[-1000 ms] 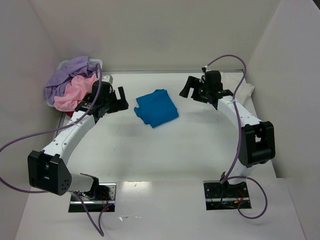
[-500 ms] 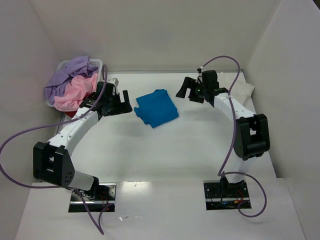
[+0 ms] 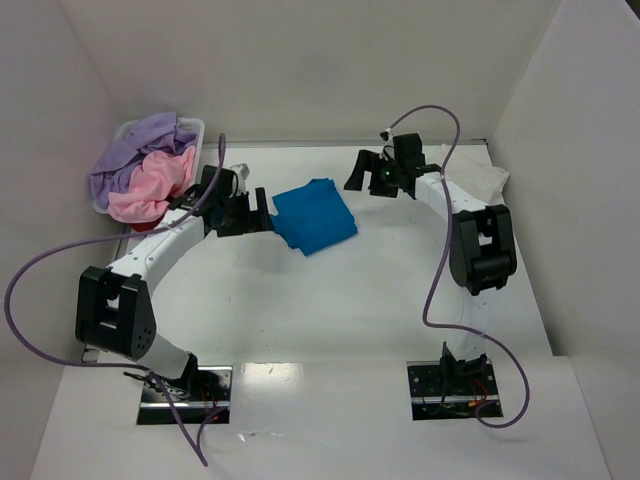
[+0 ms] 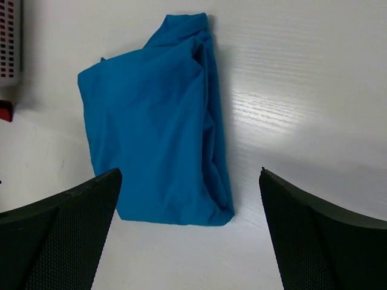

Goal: Fold and stack the t-shirts
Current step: Put the neatly folded tshirt into the corner of the board with the right arm

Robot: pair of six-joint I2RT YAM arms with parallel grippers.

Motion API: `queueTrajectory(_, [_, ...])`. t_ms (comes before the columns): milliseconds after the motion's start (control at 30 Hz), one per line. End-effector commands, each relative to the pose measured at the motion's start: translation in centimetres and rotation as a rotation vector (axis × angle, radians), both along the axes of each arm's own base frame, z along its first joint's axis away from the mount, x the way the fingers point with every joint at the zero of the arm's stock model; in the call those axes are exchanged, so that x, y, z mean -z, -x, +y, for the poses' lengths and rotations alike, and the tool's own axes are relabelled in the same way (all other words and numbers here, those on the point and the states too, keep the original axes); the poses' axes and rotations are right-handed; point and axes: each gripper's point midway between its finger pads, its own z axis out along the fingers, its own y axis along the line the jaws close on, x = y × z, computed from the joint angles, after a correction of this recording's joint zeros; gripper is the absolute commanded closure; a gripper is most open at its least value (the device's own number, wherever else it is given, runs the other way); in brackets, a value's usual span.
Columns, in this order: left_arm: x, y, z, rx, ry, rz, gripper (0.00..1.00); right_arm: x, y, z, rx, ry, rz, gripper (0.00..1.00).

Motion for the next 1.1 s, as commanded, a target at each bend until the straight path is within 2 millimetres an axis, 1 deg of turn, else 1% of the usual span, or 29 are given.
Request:
queueTrajectory(0, [-0.7, -1.2, -1.0, 0.055, 0.029, -0.030, 0.00, 0.1, -1.7, 0.2, -0.064, 0.021, -0.060, 0.00])
queueTrajectory(67, [-0.5, -1.3, -1.2, 0.062, 0.037, -0.029, 0.00, 0.2, -2.6, 0.0, -0.067, 0.052, -0.080, 0.00])
queueTrajectory(100, [-0.1, -1.3, -1.3, 0.068, 0.041, -0.017, 0.00, 1.3, -2.7, -0.1, -0.074, 0.063, -0.061, 0.00])
queueTrajectory(133, [-0.1, -1.3, -1.3, 0.068, 0.042, -0.017, 0.00, 1.3, -3.1, 0.0, -0.074, 0.062, -0.066, 0.00])
queueTrajectory(167, [-0.6, -1.5, -1.6, 0.075, 0.052, -0.025, 0.00, 1.7, -3.0, 0.3, -0.100, 0.058, -0.056, 0.00])
queueTrajectory(200, [-0.2, -1.5, -1.5, 0.082, 0.044, -0.018, 0.00, 2.4, -2.8, 0.5, -0.120, 0.054, -0.047, 0.00])
queueTrajectory(233, [-0.2, -1.5, -1.5, 0.082, 0.044, -0.018, 0.00, 2.9, -2.9, 0.9, -0.135, 0.041, -0.037, 0.00])
queueTrajectory(267, [-0.6, -1.8, -1.6, 0.082, 0.046, -0.028, 0.00, 3.2, -2.9, 1.2, -0.152, 0.026, -0.033, 0.00])
queueTrajectory(300, [-0.2, -1.8, -1.6, 0.082, 0.044, -0.018, 0.00, 3.0, -2.8, 1.7, -0.175, 0.004, -0.034, 0.01])
queueTrajectory(333, [-0.2, -1.8, -1.6, 0.082, 0.044, -0.018, 0.00, 3.3, -2.9, 1.9, -0.183, -0.004, -0.036, 0.01])
queueTrajectory(367, [-0.2, -1.8, -1.6, 0.082, 0.044, -0.018, 0.00, 3.9, -2.8, 2.0, -0.190, -0.009, -0.022, 0.02])
queueTrajectory(400, [-0.2, -1.8, -1.6, 0.082, 0.044, -0.018, 0.00, 3.5, -2.9, 2.1, -0.197, -0.016, -0.030, 0.02])
queueTrajectory(433, [-0.2, -1.8, -1.6, 0.082, 0.044, -0.018, 0.00, 4.3, -2.9, 2.1, -0.197, -0.015, -0.017, 0.05])
queueTrajectory(467, [-0.2, -1.8, -1.6, 0.082, 0.044, -0.018, 0.00, 4.6, -3.0, 2.2, -0.211, -0.014, -0.018, 0.05])
queueTrajectory(500, [-0.2, -1.8, -1.6, 0.082, 0.044, -0.018, 0.00, 4.3, -3.1, 2.3, -0.211, -0.014, -0.020, 0.05])
queueTrajectory(567, [-0.2, -1.8, -1.6, 0.082, 0.044, -0.018, 0.00, 5.7, -3.0, 2.3, -0.222, -0.012, 0.007, 0.06])
queueTrajectory(600, [0.2, -1.8, -1.6, 0.081, 0.043, -0.009, 0.00, 5.7, -3.1, 2.5, -0.229, -0.019, 0.007, 0.07])
queueTrajectory(633, [0.2, -1.8, -1.6, 0.081, 0.043, -0.009, 0.00, 5.5, -2.9, 2.8, -0.245, -0.035, 0.008, 0.08])
queueTrajectory(667, [0.2, -1.8, -1.6, 0.081, 0.043, -0.009, 0.00, 6.1, -2.8, 2.9, -0.252, -0.041, 0.025, 0.11])
queueTrajectory(700, [0.2, -1.8, -1.6, 0.081, 0.043, -0.009, 0.00, 6.6, -2.9, 2.9, -0.252, -0.041, 0.032, 0.11])
queueTrajectory(733, [0.2, -1.8, -1.6, 0.081, 0.043, -0.009, 0.00, 6.7, -2.6, 3.4, -0.261, -0.040, 0.041, 0.11])
queueTrajectory(800, [0.2, -1.8, -1.6, 0.081, 0.043, -0.009, 0.00, 7.9, -2.4, 3.6, -0.274, -0.019, 0.057, 0.11])
queueTrajectory(833, [0.2, -1.8, -1.6, 0.081, 0.043, -0.009, 0.00, 7.6, -2.3, 4.2, -0.284, -0.018, 0.056, 0.12])
queueTrajectory(867, [0.2, -1.8, -1.6, 0.081, 0.043, -0.009, 0.00, 8.3, -2.0, 4.1, -0.291, -0.011, 0.075, 0.12])
queueTrajectory(900, [0.2, -1.8, -1.6, 0.081, 0.043, -0.009, 0.00, 8.3, -2.0, 4.1, -0.291, -0.011, 0.076, 0.12])
queueTrajectory(933, [0.2, -1.8, -1.6, 0.081, 0.043, -0.009, 0.00, 8.8, -1.6, 4.6, -0.301, -0.009, 0.085, 0.12])
queueTrajectory(1000, [0.2, -1.8, -1.6, 0.081, 0.043, -0.009, 0.00, 8.7, -1.6, 4.7, -0.307, -0.016, 0.085, 0.12])
queueTrajectory(1033, [0.2, -1.8, -1.6, 0.081, 0.043, -0.009, 0.00, 9.2, -1.5, 4.7, -0.307, -0.015, 0.095, 0.12])
queueTrajectory(1067, [0.2, -1.8, -1.6, 0.081, 0.043, -0.009, 0.00, 9.1, -1.1, 5.3, -0.324, -0.024, 0.096, 0.12])
